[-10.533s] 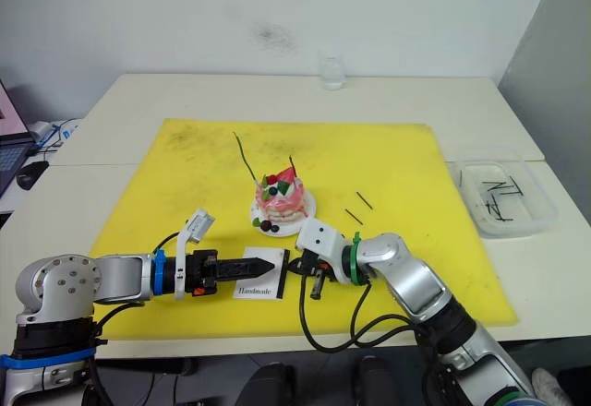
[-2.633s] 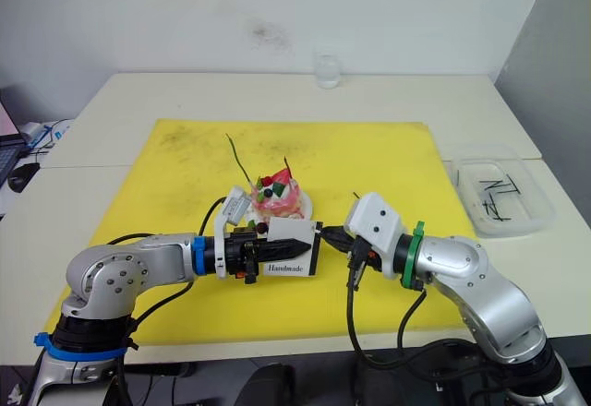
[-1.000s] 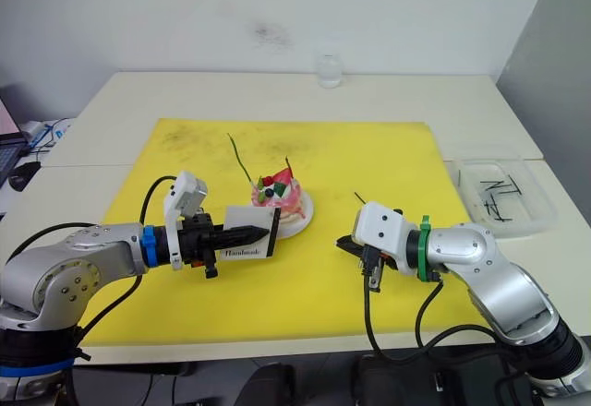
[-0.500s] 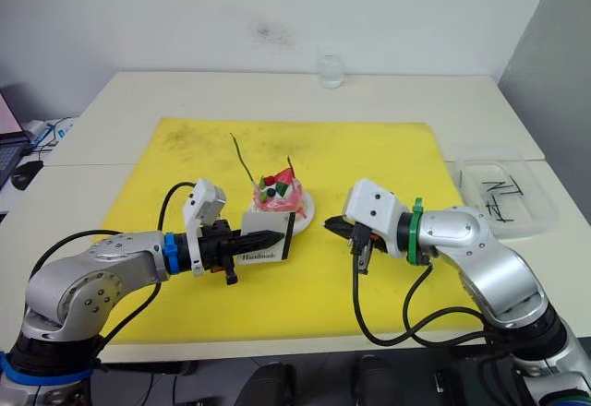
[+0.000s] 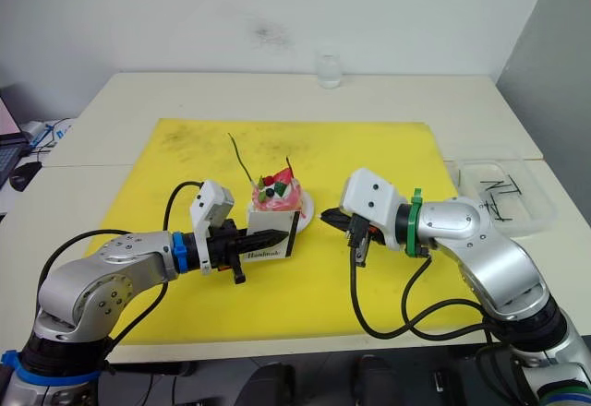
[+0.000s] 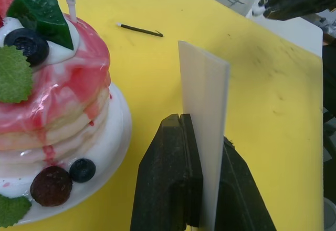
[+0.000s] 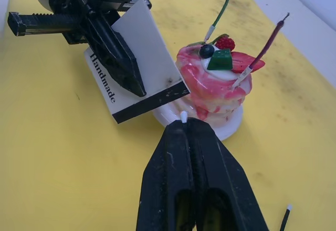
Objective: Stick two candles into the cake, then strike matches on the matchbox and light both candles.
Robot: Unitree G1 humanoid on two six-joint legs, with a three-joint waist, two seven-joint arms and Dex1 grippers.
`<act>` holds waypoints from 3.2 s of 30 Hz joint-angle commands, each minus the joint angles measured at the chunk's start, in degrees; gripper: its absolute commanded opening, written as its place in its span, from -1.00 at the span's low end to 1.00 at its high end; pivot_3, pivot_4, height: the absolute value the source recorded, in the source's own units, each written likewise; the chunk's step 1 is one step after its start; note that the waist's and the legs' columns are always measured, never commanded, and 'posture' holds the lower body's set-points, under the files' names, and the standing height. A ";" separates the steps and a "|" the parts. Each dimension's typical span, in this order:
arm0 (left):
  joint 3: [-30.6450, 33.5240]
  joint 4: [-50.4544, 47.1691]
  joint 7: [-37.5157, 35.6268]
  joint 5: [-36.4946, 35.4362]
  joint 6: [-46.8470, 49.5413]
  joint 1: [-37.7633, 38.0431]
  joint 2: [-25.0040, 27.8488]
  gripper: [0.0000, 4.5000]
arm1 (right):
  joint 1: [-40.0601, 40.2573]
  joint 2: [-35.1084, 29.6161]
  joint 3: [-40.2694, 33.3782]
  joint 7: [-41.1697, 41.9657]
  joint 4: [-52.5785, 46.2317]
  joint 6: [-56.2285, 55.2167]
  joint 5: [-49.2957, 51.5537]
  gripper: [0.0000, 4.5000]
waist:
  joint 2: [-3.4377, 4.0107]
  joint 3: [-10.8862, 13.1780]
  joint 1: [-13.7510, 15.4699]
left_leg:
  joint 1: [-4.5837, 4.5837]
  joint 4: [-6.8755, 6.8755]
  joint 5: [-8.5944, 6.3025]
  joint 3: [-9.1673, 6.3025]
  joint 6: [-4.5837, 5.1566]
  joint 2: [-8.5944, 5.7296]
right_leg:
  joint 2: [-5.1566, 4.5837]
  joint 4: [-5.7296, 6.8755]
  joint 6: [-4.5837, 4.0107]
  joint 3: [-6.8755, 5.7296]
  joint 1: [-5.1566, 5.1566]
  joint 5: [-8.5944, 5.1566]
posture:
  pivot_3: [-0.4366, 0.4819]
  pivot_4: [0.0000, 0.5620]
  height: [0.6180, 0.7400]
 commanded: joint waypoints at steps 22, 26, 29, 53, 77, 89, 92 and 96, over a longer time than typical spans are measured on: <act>-1.35 -0.85 -2.28 -1.22 0.13 -3.31 -1.46 -1.00 | -2.97 1.88 8.13 0.73 4.14 -7.36 -10.08 -0.99 | 0.00 0.00 -0.01 | 0.00 0.01 0.00 0.00 0.00 0.00 | 0.05 0.01 0.00 0.00 0.00 0.00 | -0.05 -0.47 1.00; -1.30 -0.92 -2.33 -1.56 0.45 -3.80 -1.84 -1.00 | -2.84 2.39 8.69 1.18 5.01 -8.38 -11.01 -0.99 | 0.00 0.00 -0.01 | 0.00 0.01 0.00 -0.01 0.00 0.00 | 0.06 0.02 0.00 -0.01 0.00 0.00 | -0.05 -0.47 1.00; -1.59 -1.20 -2.45 -1.81 0.62 -4.34 -2.36 -1.00 | -2.69 2.84 9.55 1.58 5.79 -9.36 -11.90 -0.99 | 0.00 0.00 -0.02 | 0.00 0.01 0.00 0.00 0.00 -0.01 | 0.07 0.02 0.00 0.01 0.00 0.00 | -0.05 -0.47 1.00; 2.85 -1.58 -4.83 2.38 -3.34 -0.59 4.89 -1.00 | -2.81 -2.20 4.35 10.92 1.96 -7.89 -8.10 -0.99 | 0.00 0.00 -0.07 | 0.03 0.02 0.00 0.00 0.00 0.02 | 0.08 0.03 -0.02 0.01 0.00 -0.01 | -0.05 -0.47 1.00; 4.21 0.42 -4.94 3.18 -4.11 9.74 5.01 -1.00 | -26.77 24.98 8.87 -6.65 30.09 -17.45 -19.01 -0.99 | 0.00 0.00 -0.25 | 0.03 0.00 0.00 0.01 0.00 0.10 | 0.03 0.06 -0.14 0.01 -0.06 0.05 | -0.05 -0.47 1.00; 3.33 0.15 -4.50 3.41 -4.74 9.77 4.54 -1.00 | -29.56 30.99 8.29 -8.12 42.22 -25.48 -22.48 -0.99 | 0.00 0.00 -0.23 | 0.02 -0.01 0.00 0.01 0.00 0.13 | 0.03 0.08 -0.16 0.02 -0.07 0.05 | -0.05 -0.47 1.00; 3.27 0.12 -4.51 3.52 -4.89 9.79 4.50 -1.00 | -29.84 31.60 7.98 -7.87 43.71 -26.30 -22.43 -0.99 | 0.00 0.00 -0.22 | 0.02 -0.01 0.00 0.01 0.00 0.13 | 0.03 0.08 -0.16 0.02 -0.07 0.05 | -0.05 -0.47 1.00; 3.20 0.12 -4.42 3.61 -5.02 9.75 4.31 -1.00 | -30.08 32.17 7.82 -7.83 45.43 -27.22 -22.83 -0.99 | 0.00 0.00 -0.22 | 0.02 -0.01 0.00 0.01 0.00 0.15 | 0.03 0.08 -0.18 0.02 -0.07 0.06 | -0.05 -0.47 1.00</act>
